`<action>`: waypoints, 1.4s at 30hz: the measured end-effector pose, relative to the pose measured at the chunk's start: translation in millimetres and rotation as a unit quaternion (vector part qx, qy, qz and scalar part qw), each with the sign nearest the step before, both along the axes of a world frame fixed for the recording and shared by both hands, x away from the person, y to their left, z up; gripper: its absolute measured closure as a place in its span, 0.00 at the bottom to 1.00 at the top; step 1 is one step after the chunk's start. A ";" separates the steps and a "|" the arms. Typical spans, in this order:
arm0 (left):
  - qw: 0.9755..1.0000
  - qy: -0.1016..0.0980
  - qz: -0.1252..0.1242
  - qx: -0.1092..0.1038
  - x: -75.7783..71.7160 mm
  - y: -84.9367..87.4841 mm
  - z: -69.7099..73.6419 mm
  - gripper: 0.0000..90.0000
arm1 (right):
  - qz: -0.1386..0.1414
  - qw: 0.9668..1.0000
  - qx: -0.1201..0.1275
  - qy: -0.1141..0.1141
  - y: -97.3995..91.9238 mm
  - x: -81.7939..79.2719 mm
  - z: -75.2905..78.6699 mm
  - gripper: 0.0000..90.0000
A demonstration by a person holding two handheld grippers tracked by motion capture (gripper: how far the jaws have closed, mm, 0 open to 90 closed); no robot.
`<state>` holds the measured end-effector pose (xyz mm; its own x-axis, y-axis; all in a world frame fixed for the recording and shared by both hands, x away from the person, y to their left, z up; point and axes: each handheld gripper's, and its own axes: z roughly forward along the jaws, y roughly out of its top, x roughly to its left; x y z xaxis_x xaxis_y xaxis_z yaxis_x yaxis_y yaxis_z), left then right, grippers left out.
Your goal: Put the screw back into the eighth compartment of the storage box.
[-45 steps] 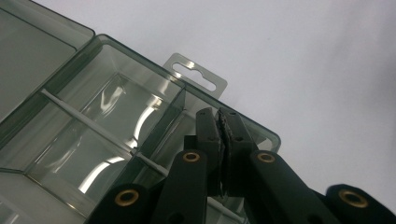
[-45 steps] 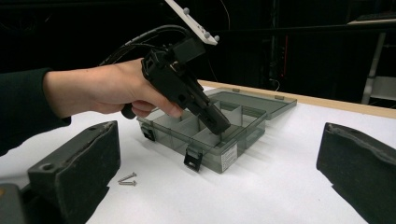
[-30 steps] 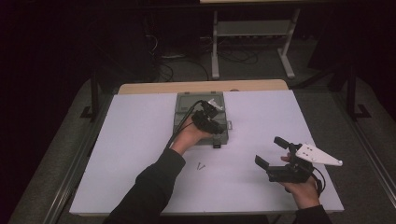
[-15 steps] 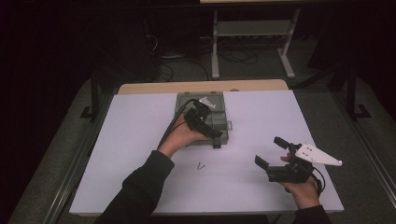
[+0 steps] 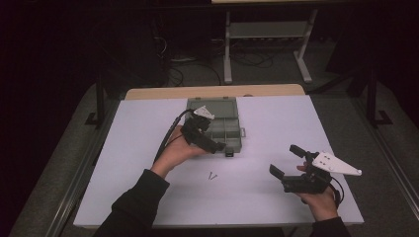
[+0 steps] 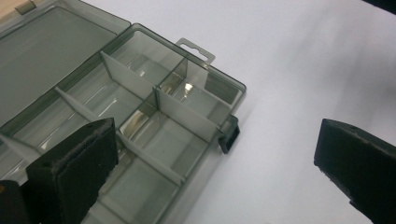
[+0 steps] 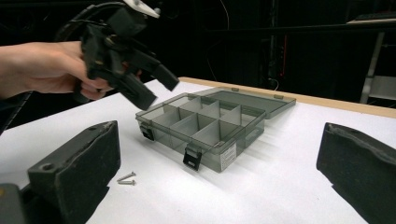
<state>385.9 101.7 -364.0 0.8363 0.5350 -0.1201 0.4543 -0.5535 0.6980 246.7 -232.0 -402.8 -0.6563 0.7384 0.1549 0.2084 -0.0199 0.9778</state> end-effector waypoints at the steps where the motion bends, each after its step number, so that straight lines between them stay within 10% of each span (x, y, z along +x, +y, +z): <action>1: 1.000 0.000 0.001 -0.002 -2.7 2.0 0.7 0.00 | 0.000 1.000 0.000 0.000 0.0 0.0 0.1 0.00; 29: 1.000 0.007 0.013 -0.026 -58.3 34.4 -31.5 0.00 | -0.002 1.000 -0.002 0.000 0.2 0.2 -0.4 0.00; 42: 1.000 0.011 0.002 0.001 -66.3 30.0 -51.1 0.31 | -0.003 1.000 -0.005 0.002 0.9 0.6 -0.8 0.00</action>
